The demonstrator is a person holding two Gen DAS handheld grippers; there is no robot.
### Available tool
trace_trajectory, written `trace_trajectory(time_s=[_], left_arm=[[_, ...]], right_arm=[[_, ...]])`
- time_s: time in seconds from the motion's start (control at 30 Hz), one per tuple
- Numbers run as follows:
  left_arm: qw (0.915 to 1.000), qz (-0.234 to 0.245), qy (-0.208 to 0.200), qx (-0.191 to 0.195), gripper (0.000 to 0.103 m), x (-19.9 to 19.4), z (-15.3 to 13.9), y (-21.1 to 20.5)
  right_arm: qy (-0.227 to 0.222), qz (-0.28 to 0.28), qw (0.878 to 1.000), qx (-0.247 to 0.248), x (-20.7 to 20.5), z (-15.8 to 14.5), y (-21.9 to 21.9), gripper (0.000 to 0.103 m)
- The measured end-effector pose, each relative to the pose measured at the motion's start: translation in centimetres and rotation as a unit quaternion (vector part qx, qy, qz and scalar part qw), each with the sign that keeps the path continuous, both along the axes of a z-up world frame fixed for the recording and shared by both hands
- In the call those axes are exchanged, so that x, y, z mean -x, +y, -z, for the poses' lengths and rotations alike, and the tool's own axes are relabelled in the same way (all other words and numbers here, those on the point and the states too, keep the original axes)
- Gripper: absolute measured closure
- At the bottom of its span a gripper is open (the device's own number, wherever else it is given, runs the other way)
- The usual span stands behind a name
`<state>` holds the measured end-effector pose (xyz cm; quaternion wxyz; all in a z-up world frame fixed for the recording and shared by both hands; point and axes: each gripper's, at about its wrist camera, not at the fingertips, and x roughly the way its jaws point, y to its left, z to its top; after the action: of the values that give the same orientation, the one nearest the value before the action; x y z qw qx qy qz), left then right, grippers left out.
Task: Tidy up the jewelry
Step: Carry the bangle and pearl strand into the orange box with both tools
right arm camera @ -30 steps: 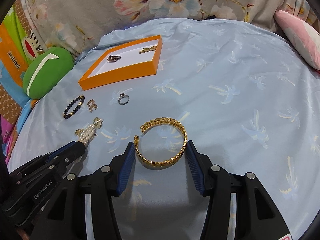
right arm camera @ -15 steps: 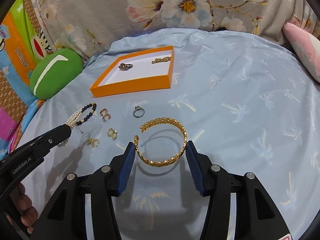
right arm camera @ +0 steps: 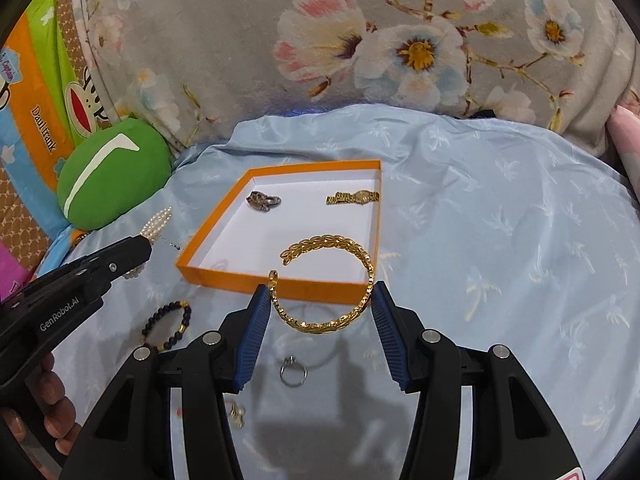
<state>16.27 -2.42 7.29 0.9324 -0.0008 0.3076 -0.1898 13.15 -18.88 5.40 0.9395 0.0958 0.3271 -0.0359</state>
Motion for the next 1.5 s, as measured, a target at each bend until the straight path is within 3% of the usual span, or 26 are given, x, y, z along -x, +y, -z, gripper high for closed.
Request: trace_trajectory(time_s=[0.3, 0.6, 1.13, 1.5], left_arm=[[0.9999, -0.001, 0.016, -0.001, 0.09, -6.9, 2.1, -3.2], [0.999, -0.003, 0.041, -0.017, 0.09, -10.7, 5.3, -4.6], [0.997, -0.012, 0.075, -0.012, 0.09, -12.1, 6.8, -4.1], [0.9977, -0.018, 0.065, -0.007, 0.09, -12.0, 6.7, -4.0]], right_arm=[[0.013, -0.003, 1.0, -0.026, -7.8, 1.8, -2.3, 0.052], [0.035, -0.011, 0.999, -0.031, -11.5, 3.5, -2.7, 0.052], [0.041, -0.018, 0.999, -0.018, -12.2, 4.3, -2.2, 0.051], [0.028, -0.01, 0.999, -0.017, -11.7, 4.0, -2.3, 0.054]])
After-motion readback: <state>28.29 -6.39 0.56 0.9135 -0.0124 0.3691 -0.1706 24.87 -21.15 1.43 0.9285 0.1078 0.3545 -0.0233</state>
